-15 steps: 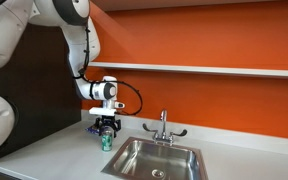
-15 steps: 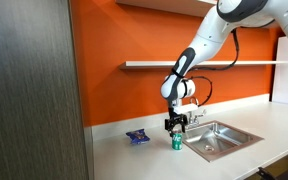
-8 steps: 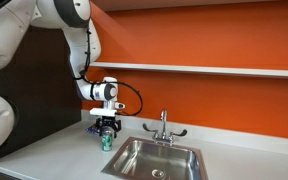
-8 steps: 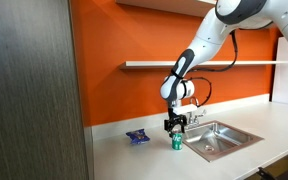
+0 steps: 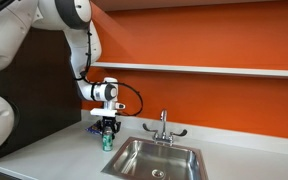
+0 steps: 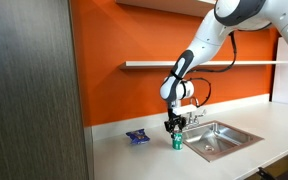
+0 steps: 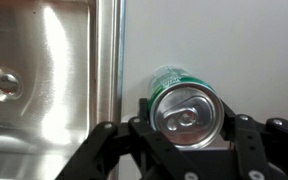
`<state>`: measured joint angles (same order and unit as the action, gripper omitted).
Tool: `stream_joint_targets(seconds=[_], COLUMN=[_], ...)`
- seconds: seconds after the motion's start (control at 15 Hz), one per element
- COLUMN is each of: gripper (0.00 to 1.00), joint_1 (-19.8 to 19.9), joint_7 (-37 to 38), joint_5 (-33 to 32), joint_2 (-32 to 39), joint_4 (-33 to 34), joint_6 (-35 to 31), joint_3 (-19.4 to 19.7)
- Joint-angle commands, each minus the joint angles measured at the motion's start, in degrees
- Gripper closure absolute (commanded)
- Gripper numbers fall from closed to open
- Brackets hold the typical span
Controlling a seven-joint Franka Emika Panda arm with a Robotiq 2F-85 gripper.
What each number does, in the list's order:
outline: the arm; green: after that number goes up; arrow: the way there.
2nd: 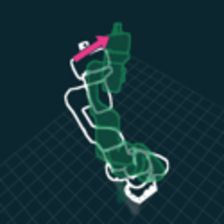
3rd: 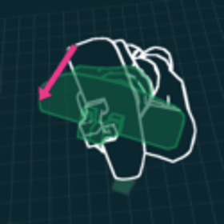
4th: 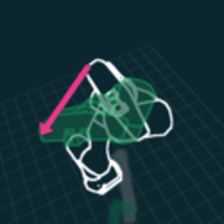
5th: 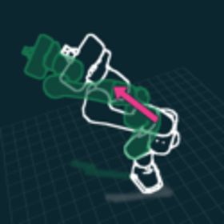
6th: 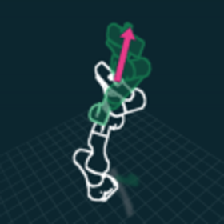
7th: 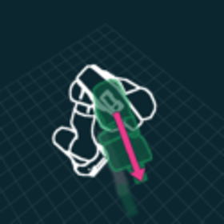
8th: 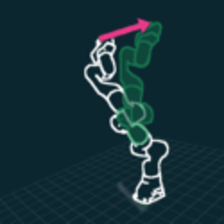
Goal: Pick up the can and put it in the sink
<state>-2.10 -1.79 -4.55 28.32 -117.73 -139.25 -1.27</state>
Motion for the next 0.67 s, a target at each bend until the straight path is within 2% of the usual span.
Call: stream_joint_targets(seconds=[0.0, 0.6], gripper=[0.62, 0.62], joint_1=[0.34, -0.12], joint_7=[-0.23, 1.70], joint_5=[0.71, 0.38], joint_2=[1.06, -4.07], joint_4=[1.90, -0.71], joint_6=[1.03, 1.90], joint_3=[0.01, 1.04])
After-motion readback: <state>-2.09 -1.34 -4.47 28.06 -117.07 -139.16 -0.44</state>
